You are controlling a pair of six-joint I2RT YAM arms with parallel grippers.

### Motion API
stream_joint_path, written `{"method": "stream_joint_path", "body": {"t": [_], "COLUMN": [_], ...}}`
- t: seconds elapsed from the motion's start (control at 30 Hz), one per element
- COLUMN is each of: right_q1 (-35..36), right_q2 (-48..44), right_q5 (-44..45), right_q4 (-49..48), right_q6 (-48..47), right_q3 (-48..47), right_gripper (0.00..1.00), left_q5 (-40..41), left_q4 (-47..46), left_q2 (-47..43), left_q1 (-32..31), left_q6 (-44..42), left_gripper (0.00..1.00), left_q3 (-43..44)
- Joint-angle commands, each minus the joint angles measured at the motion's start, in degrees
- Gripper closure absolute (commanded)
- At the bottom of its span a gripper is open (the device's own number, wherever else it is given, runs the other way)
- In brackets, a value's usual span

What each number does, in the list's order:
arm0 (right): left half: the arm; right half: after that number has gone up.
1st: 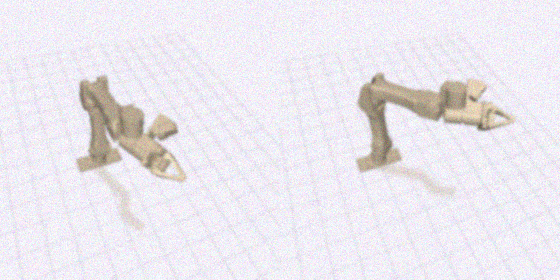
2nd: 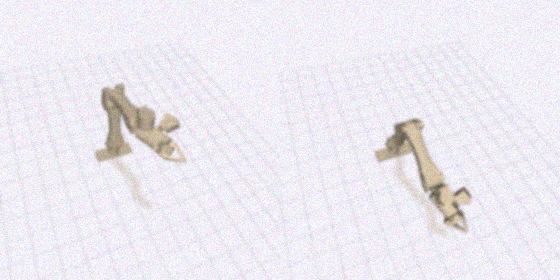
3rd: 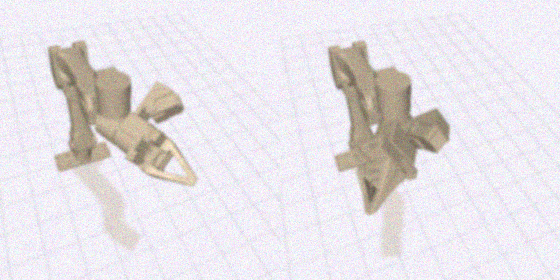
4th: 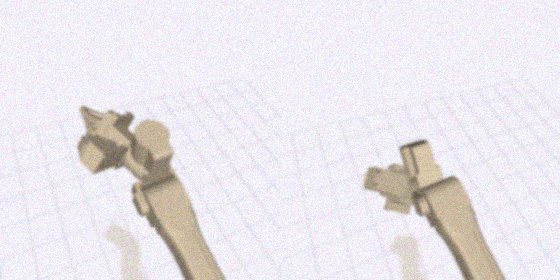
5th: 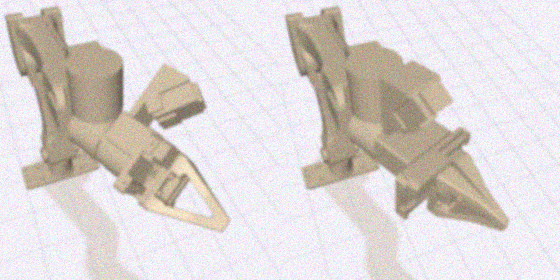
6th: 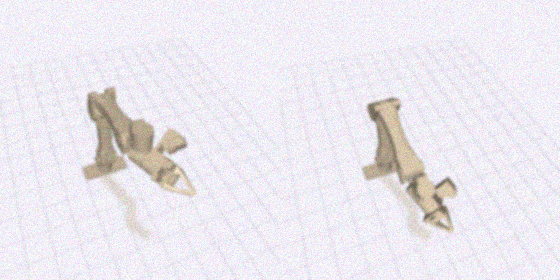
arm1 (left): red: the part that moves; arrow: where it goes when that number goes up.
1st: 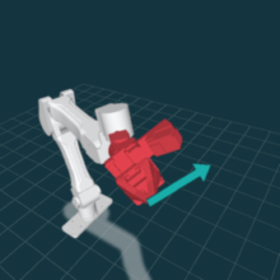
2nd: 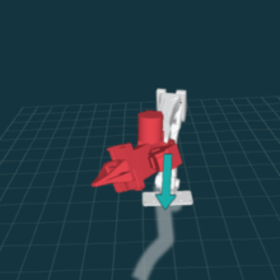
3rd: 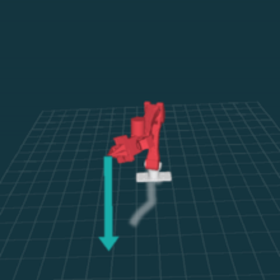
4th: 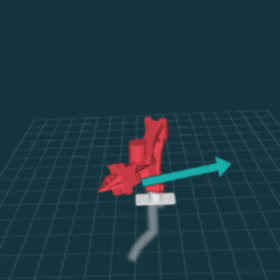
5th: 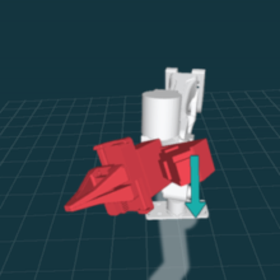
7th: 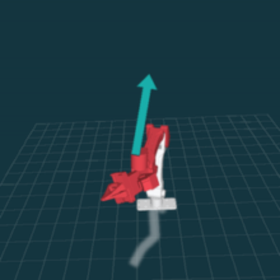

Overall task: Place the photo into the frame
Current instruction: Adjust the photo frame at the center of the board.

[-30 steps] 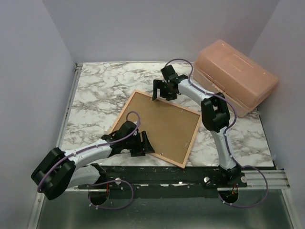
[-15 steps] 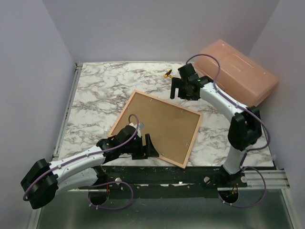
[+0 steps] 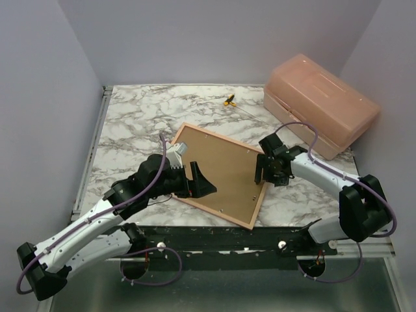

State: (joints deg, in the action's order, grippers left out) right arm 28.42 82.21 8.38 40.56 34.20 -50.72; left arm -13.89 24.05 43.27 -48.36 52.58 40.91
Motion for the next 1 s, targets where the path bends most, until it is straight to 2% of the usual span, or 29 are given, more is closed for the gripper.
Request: {"method": "stream_joint_path", "body": {"t": [0.0, 0.2, 0.33, 0.5, 0.63, 0.87, 0.97], "right_q1": [0.13, 0.14, 0.06, 0.10, -0.43, -0.49, -0.55], "right_q2": [-0.94, 2.83, 4.09, 3.54, 4.02, 7.63, 8.00], "right_q5": [-3.00, -2.89, -0.49, 3.18, 3.04, 3.05, 5.84], "right_q4": [-3.81, -6.70, -5.77, -4.06, -3.73, -1.30, -0.14], "right_q6": [2.87, 2.48, 1.24, -0.93, -2.93, -10.91, -13.98], "right_q3": [3.32, 4.66, 4.31, 2.79, 0.97, -4.55, -5.84], "right_gripper": [0.29, 0.44, 0.65, 0.74, 0.76, 0.99, 1.00], "left_q5": [-0.63, -2.86, -6.36, -8.05, -3.60, 1.22, 1.68], "left_q4": [5.21, 5.53, 4.90, 6.82, 9.32, 10.56, 9.96], "left_q2": [2.04, 4.46, 5.06, 4.69, 3.94, 8.08, 10.72], "left_q1": [1.52, 4.89, 9.69, 18.08, 24.29, 34.01, 37.53], "left_q6": [-3.84, -4.48, -5.41, -9.02, -11.26, -13.49, -14.07], "left_gripper": [0.11, 0.11, 0.12, 0.12, 0.12, 0.12, 0.12], "left_q3": [4.90, 6.01, 4.99, 3.02, 1.37, -0.31, -0.83]}}
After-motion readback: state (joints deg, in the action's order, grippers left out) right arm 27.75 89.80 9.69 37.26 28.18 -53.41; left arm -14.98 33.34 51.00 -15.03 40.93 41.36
